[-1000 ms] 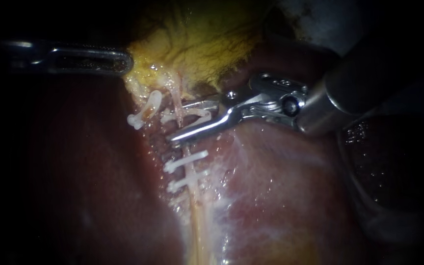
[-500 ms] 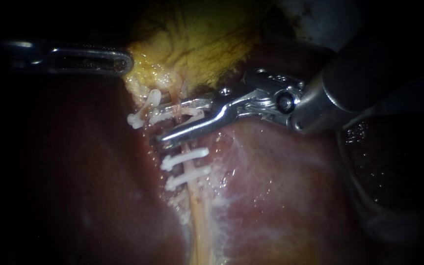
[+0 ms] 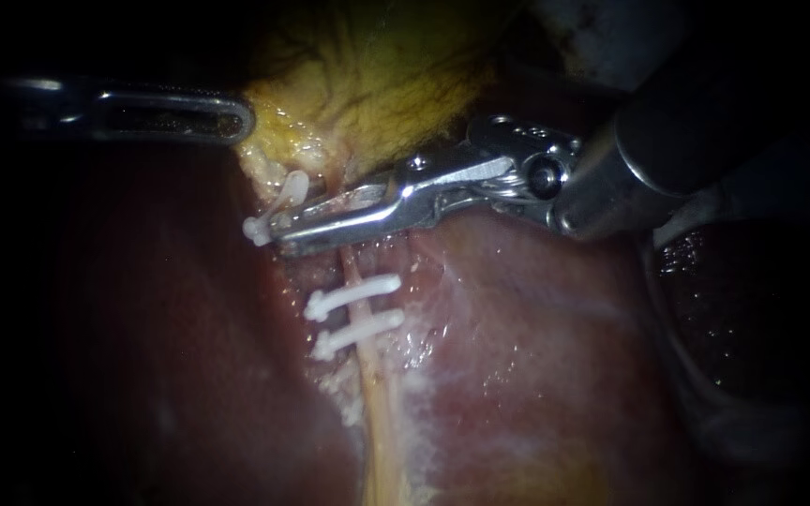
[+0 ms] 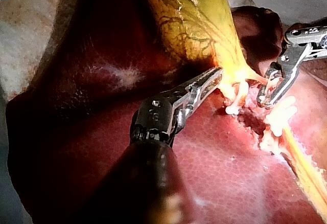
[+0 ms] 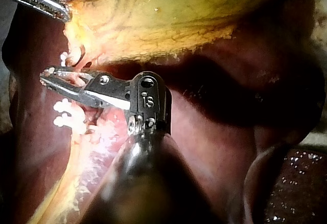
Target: Clipping third clip right tube
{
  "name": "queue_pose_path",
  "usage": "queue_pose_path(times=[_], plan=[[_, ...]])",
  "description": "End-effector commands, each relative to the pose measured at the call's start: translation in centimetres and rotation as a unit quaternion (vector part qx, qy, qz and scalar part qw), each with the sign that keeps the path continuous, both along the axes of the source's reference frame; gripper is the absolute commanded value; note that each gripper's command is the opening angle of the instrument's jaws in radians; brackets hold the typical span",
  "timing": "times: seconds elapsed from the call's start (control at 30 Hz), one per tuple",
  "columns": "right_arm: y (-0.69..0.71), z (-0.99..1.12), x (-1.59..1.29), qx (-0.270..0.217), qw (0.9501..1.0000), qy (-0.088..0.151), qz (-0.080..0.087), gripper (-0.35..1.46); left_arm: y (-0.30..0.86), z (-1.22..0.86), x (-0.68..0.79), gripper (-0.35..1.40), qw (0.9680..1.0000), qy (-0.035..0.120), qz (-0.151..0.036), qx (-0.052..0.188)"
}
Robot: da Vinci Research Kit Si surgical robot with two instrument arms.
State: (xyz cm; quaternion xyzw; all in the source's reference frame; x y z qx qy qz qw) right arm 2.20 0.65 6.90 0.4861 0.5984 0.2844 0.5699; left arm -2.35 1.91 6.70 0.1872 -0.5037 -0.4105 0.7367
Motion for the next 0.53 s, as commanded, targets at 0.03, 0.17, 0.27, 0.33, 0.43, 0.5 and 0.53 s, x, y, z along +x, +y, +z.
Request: queue_pose_path(times=[0.03,0.17,0.27,0.33,0.43,0.5,0.53], plan=[[0.00,0.00,0.00,0.003,1.0000,-0.002,-0.001,-0.35,0.00,0.00,0.00,-0.35,1.0000,0.000,0.000,0.000],[0.01,0.02,0.00,0.008,1.0000,-0.004,-0.002,-0.35,0.00,0.00,0.00,-0.35,1.0000,0.000,0.000,0.000],[0.00,0.03,0.00,0.008,1.0000,-0.003,-0.004,-0.35,0.00,0.00,0.00,-0.35,1.0000,0.000,0.000,0.000],[-0.01,0.03,0.00,0.008,1.0000,-0.003,-0.004,-0.35,0.00,0.00,0.00,-0.35,1.0000,0.000,0.000,0.000],[-0.01,0.03,0.00,0.010,0.9999,-0.004,-0.006,-0.35,0.00,0.00,0.00,-0.35,1.0000,0.000,0.000,0.000],[-0.02,0.03,0.00,0.010,0.9999,-0.004,-0.006,-0.35,0.00,0.00,0.00,-0.35,1.0000,0.000,0.000,0.000],[-0.02,0.04,0.00,0.010,0.9999,-0.004,-0.007,-0.35,0.00,0.00,0.00,-0.35,1.0000,0.000,0.000,0.000]])
